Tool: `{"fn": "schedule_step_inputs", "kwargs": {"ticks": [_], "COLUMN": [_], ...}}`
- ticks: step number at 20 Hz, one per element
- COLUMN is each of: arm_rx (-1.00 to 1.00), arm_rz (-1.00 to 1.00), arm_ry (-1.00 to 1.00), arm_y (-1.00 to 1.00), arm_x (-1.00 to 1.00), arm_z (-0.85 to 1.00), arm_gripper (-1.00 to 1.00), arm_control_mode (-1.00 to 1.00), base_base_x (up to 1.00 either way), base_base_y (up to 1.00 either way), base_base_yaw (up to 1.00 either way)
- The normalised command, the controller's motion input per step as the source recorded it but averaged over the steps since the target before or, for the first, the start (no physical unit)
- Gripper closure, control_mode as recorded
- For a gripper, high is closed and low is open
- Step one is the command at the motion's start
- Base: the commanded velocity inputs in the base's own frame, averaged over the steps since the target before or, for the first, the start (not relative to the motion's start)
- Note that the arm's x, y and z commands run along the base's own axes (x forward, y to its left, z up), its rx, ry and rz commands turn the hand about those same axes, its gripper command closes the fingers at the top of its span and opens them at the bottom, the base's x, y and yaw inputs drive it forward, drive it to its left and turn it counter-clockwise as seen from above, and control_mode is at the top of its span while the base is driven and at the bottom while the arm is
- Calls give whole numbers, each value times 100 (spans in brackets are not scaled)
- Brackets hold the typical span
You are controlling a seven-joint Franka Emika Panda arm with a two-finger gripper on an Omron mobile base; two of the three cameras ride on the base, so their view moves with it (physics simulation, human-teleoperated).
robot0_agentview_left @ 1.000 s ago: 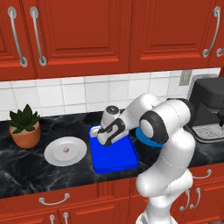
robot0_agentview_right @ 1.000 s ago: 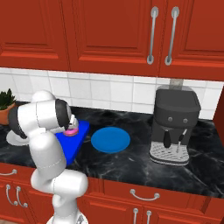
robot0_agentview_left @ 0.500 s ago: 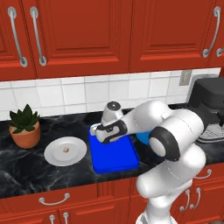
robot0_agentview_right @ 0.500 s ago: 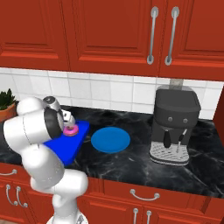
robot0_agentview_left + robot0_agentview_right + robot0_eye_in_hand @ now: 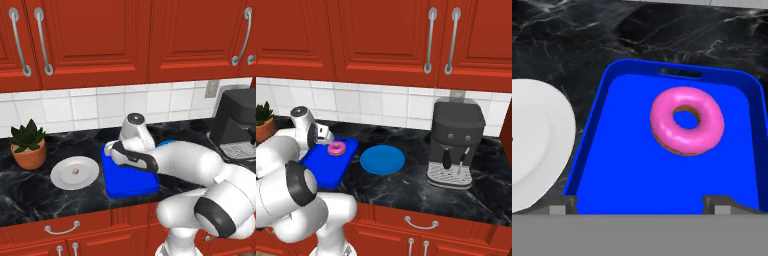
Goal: Move the dessert items from the plates to the tray.
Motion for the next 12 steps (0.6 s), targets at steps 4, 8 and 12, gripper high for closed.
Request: {"fn": "schedule_step_inputs", "kwargs": {"ticks": [4,8,12], "arm_rx": [0,0,0], "arm_rz": [0,0,0], "arm_ry": [0,0,0], "arm_y": [36,63,71], "arm_x": [-56,-27,-4], "arm_z": [24,14,6], "arm_gripper": [-100,-100,-100], "arm_control_mode": [-100,-100,-100], "base_base_x": [0,0,0], "base_base_y": [0,0,0], "base_base_yaw": [0,0,0]}}
